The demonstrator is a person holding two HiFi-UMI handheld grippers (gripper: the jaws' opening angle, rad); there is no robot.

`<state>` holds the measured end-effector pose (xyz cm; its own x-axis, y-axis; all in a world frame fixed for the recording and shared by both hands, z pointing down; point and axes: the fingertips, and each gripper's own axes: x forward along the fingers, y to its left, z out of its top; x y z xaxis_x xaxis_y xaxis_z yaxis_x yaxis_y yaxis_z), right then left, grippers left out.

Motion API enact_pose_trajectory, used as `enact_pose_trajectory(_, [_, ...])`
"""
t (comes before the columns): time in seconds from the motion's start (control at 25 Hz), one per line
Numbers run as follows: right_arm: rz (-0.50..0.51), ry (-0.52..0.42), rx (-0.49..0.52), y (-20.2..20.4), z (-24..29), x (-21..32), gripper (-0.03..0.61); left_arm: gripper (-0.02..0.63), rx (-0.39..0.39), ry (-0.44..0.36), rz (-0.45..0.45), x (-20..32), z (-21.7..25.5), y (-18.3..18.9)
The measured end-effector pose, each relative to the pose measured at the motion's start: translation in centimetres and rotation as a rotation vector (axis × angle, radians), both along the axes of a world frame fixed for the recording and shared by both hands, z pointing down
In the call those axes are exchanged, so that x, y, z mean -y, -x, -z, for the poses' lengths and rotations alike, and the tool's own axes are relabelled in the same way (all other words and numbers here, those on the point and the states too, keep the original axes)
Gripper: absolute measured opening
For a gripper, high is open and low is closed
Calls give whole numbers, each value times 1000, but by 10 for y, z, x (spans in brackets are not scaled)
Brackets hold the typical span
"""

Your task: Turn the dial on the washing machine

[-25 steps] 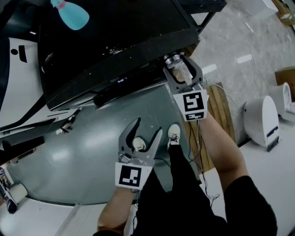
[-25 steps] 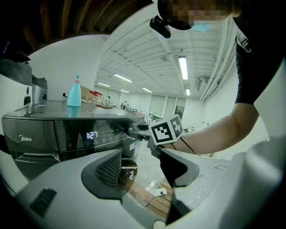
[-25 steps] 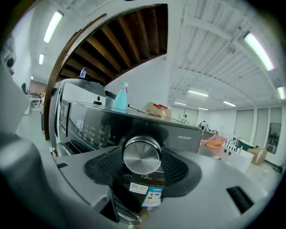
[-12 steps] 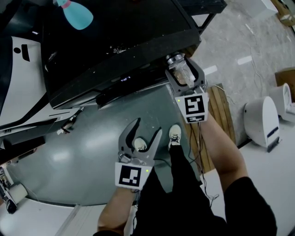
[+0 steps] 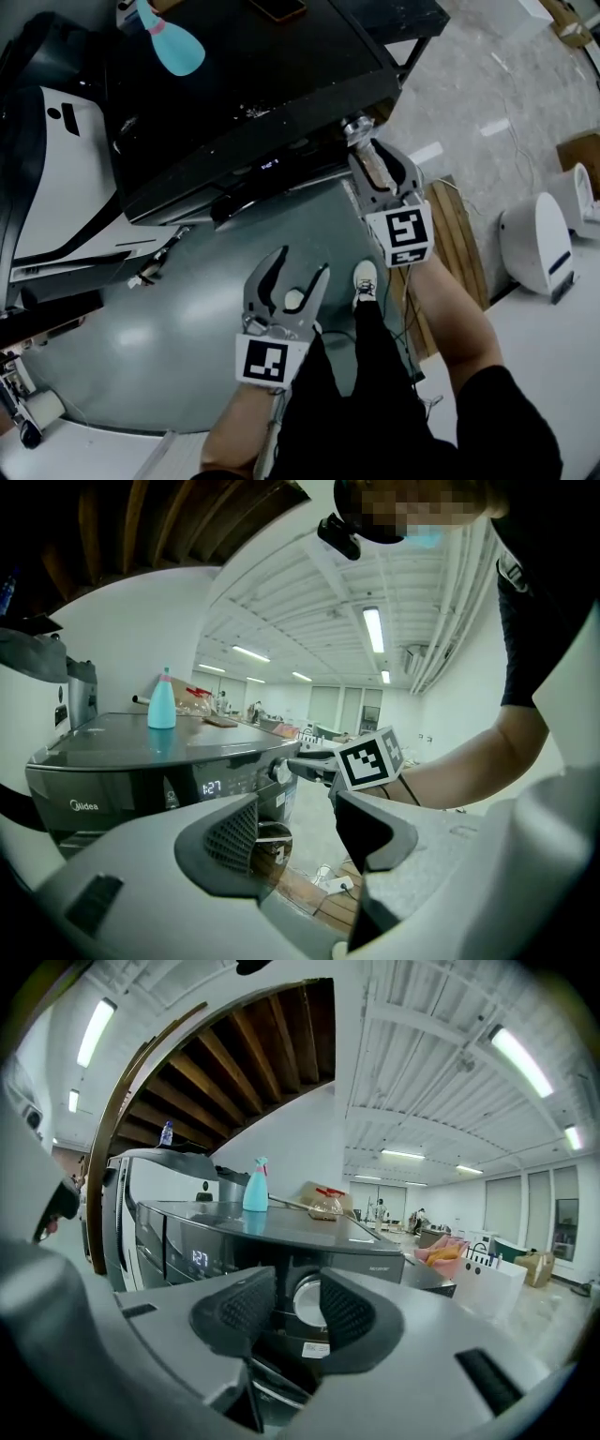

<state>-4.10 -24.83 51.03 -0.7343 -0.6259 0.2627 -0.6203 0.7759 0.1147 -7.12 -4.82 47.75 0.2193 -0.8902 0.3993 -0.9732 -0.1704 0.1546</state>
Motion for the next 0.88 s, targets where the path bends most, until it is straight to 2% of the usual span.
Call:
enact_pose_trajectory(0.2, [-3, -13, -6, -2, 31, -32, 4, 252, 0, -25, -32, -17, 25, 6])
enact_pose_trajectory(0.4, [10, -36, -16, 2, 63, -71, -2, 252, 5, -62, -74, -33, 53, 13])
enact_pose_trajectory(0.72, [30, 43, 66, 9, 117, -133, -3, 249, -14, -113, -154, -59, 95, 23])
enact_pose_trajectory(0.88, [19, 43, 83, 11, 143, -159, -3, 211, -23, -136, -199, -71, 109, 27])
